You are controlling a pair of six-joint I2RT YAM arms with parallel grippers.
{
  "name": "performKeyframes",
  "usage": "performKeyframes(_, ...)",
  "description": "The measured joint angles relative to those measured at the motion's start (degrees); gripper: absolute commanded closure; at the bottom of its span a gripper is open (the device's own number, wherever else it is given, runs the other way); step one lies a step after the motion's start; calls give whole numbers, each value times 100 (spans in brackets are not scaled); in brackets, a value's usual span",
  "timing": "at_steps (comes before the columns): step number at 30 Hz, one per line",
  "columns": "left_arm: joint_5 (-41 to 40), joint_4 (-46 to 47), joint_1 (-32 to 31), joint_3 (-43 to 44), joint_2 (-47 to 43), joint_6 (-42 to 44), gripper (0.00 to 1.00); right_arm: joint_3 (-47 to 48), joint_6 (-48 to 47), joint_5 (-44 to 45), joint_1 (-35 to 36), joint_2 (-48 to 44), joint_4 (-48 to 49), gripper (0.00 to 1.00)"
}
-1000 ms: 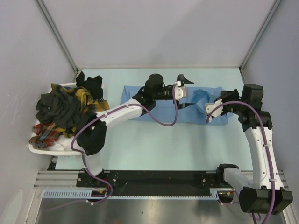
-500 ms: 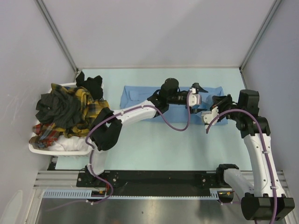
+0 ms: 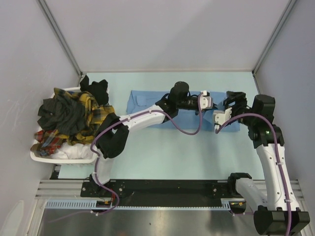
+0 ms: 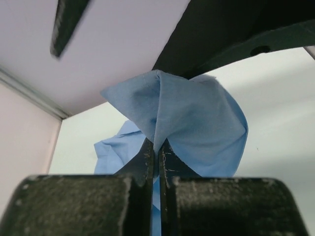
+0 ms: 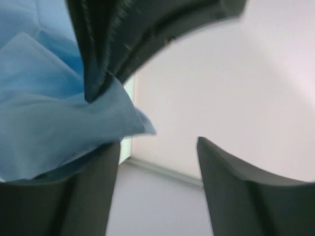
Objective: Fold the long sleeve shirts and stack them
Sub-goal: Fold the shirt
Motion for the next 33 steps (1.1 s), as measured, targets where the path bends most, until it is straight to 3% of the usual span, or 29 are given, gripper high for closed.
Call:
performKeyframes(2, -81, 59, 50, -2, 0, -306, 100, 96, 654, 203, -57, 177, 170, 3)
performKeyframes(3, -170, 103, 103, -2, 0, -551, 100, 293, 1169, 236, -271, 376, 221, 0)
performKeyframes(11, -778, 533, 662, -2, 17, -1969, 100, 1812, 4439, -804, -2468, 1838, -267, 0)
performKeyframes(18, -1207, 894, 723, -4, 72, -2697, 100, 2028, 7530, -2656, -2922, 2450, -994, 0)
performKeyframes(20, -1244, 1005, 715, -4, 72, -2848, 100, 1799, 8522, -3018, -2905, 2566, -610, 0)
performKeyframes(27, -1263, 1099, 706, -4, 72, -3084, 100, 466, 12369, -3620, -2553, 2889, 2146, 0)
performKeyframes(33, -1263, 1110, 704, -37, 72, -3088, 100, 275, 14045, -3676, -2041, 2957, 3886, 1)
